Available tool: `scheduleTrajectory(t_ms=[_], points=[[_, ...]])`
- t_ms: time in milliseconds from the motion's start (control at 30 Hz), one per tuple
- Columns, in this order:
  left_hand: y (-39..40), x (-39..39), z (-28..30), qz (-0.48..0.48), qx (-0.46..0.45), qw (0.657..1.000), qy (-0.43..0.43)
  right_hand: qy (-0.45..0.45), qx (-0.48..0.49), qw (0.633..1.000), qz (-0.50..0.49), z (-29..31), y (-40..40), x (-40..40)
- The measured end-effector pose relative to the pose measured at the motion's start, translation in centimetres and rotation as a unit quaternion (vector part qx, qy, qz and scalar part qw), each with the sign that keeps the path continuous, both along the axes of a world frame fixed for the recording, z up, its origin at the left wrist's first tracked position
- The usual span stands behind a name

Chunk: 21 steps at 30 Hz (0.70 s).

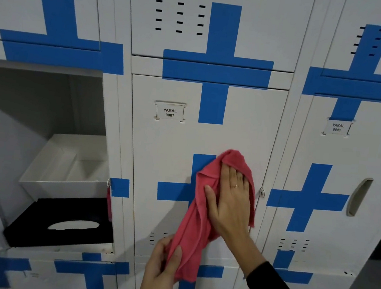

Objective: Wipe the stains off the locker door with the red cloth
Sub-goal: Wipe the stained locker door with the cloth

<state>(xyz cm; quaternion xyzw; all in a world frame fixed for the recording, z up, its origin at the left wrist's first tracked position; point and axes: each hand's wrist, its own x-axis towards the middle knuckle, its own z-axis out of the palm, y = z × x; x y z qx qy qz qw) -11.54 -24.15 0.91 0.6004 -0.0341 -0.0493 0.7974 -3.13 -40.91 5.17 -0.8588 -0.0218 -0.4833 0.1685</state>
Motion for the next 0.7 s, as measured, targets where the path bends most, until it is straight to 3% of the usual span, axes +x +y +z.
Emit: scheduleTrajectory(t_ms=[133, 367, 567, 700], points=[[0.4, 0.7, -0.2, 0.028, -0.007, 1.000, 0.003, 0.047, -0.057, 0.997, -0.024, -0.8, 0.8, 0.1], [0.6, 0.8, -2.5, 0.004, -0.024, 0.998, 0.065, 0.139, -0.081, 0.987, 0.020, -9.0, 0.7, -1.2], [-0.3, 0.2, -5.1, -0.009, 0.051, 0.997, 0.061, 0.185, -0.122, 0.975, 0.028, -13.9, -1.2, -3.7], [-0.9, -0.4, -5.0, -0.012, 0.088, 0.995, 0.035, 0.154, -0.044, 0.987, 0.008, -12.4, -2.0, -4.1]])
